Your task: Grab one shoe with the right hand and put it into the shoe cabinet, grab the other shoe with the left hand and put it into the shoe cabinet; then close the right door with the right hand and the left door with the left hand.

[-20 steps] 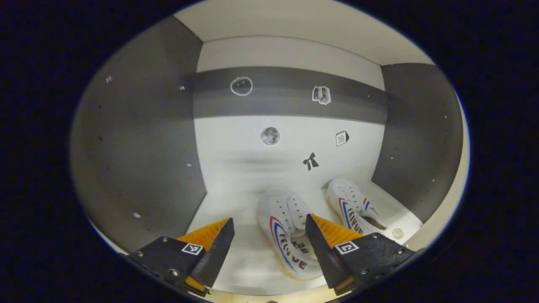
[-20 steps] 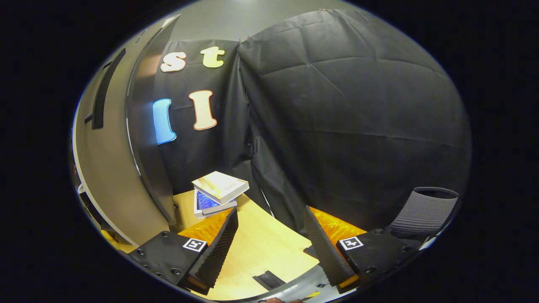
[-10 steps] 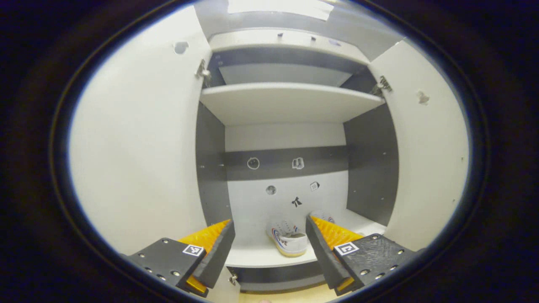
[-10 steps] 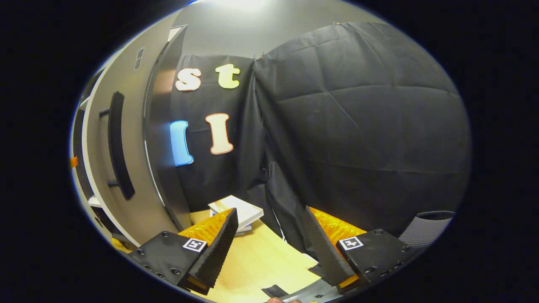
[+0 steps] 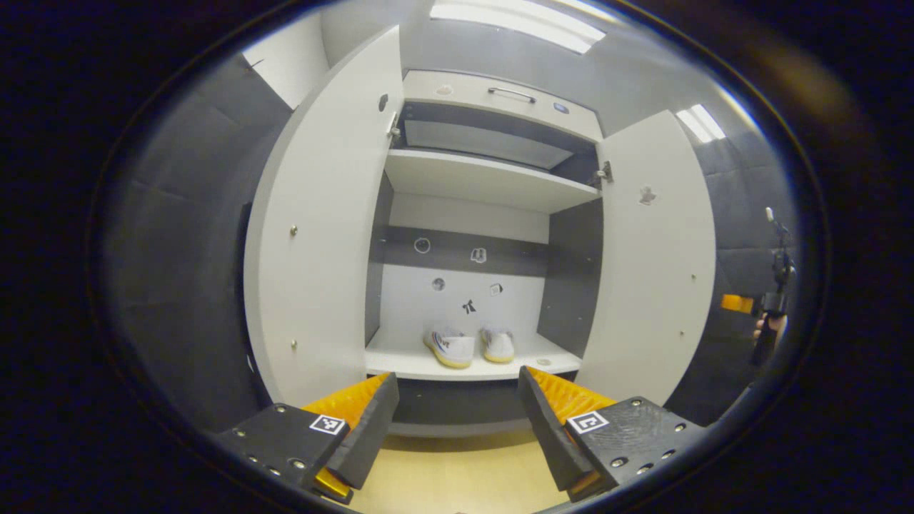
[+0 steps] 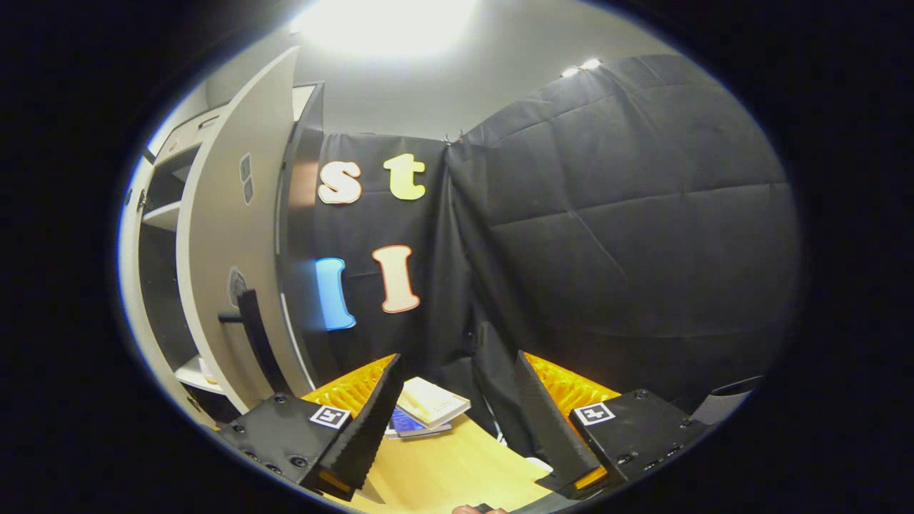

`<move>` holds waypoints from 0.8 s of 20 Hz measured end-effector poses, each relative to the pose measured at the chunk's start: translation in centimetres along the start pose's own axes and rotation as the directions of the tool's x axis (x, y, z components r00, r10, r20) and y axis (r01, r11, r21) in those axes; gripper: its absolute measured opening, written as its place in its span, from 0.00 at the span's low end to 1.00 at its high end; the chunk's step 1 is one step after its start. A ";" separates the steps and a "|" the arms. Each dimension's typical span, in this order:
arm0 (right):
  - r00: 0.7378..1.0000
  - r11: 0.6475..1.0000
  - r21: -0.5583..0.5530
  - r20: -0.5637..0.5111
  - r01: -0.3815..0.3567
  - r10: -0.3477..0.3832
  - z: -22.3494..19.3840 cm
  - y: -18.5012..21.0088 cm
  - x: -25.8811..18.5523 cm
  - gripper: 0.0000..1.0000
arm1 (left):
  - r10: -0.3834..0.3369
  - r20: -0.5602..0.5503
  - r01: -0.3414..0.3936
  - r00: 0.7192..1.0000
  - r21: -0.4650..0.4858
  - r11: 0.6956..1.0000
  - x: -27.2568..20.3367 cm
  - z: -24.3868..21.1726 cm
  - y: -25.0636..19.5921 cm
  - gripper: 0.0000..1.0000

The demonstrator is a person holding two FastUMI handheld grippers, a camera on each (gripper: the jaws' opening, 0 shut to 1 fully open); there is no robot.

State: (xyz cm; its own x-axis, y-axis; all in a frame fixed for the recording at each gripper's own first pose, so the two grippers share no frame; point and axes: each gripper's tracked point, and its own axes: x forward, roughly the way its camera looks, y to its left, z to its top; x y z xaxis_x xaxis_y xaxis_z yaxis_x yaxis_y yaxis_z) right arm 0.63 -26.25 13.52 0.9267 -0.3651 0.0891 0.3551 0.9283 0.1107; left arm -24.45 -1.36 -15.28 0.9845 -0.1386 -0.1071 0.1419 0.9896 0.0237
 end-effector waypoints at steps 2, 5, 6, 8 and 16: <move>0.997 0.997 0.006 -0.001 -0.074 0.074 0.7 2.1 0.6 0.93 | -0.024 -0.047 0.023 0.999 -0.037 0.999 -2.4 -2.8 -0.9 0.96; 0.985 0.984 -0.048 0.001 -0.171 0.171 1.2 5.3 1.5 0.98 | -0.013 -0.101 0.004 0.995 -0.089 0.996 -4.4 -5.2 -1.7 0.96; 0.980 0.978 -0.069 -0.012 -0.198 0.198 0.9 6.0 1.8 0.98 | 0.007 -0.113 -0.017 0.994 -0.086 0.996 -4.6 -5.7 -1.7 0.96; 0.967 0.961 -0.106 -0.049 -0.256 0.252 -0.2 7.2 2.2 0.92 | 0.058 -0.125 -0.064 0.990 -0.048 0.997 -5.0 -6.0 -2.1 0.96; 0.877 0.886 -0.013 -0.149 -0.464 0.457 -2.4 9.8 3.5 0.98 | 0.306 -0.119 -0.312 0.945 -0.033 0.950 -5.5 -5.1 -5.6 0.95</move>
State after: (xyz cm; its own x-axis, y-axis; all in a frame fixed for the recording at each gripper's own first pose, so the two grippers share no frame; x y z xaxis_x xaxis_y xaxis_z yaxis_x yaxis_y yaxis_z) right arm 7.63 -18.29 12.58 0.9932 0.1151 -0.0191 -0.1142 0.9925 0.0439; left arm -31.19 -5.90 -19.90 0.9611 0.1765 -0.2124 -0.1757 0.9842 0.0230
